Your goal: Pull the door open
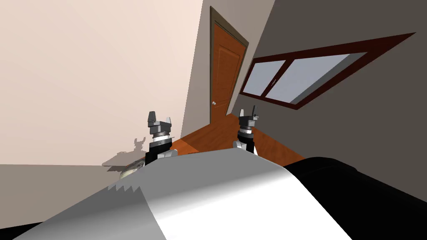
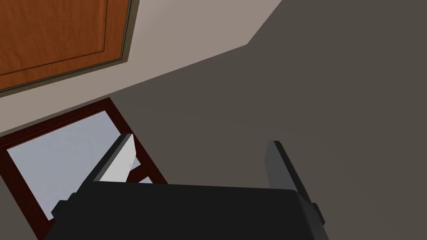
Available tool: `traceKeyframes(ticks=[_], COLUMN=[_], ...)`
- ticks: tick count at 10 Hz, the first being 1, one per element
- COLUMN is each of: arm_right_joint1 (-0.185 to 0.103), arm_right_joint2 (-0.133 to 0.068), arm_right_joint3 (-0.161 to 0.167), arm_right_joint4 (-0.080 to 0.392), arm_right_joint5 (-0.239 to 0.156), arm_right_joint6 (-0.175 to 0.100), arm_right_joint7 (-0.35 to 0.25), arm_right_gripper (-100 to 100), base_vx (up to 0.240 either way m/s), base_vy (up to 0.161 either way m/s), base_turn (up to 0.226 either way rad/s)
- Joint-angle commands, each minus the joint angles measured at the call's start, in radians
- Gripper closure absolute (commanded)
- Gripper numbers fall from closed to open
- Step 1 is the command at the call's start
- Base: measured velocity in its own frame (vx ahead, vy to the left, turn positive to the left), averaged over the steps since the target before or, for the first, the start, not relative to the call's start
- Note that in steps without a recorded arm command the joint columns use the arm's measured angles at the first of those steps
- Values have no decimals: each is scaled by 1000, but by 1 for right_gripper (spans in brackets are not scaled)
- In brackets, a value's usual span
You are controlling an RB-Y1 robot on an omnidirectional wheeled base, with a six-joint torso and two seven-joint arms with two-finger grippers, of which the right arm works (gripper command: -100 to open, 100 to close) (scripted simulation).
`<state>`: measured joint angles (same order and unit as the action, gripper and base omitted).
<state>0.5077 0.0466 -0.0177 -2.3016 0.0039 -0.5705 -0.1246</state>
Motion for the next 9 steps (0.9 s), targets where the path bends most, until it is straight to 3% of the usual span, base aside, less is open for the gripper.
traceKeyframes(ticks=[1,7,9], arm_right_joint1=[-5,-29,-34], arm_right_joint2=[-16,-76,-87], arm_right_joint3=[7,41,48], arm_right_joint4=[28,163,191], arm_right_joint5=[-21,-124,-146], arm_right_joint6=[-8,-48,-56], arm_right_joint7=[-23,-138,-161], arm_right_gripper=[-100,-100,-100], base_vx=[127,159,120], base_vy=[27,-93,-74], base_turn=[164,180,130])
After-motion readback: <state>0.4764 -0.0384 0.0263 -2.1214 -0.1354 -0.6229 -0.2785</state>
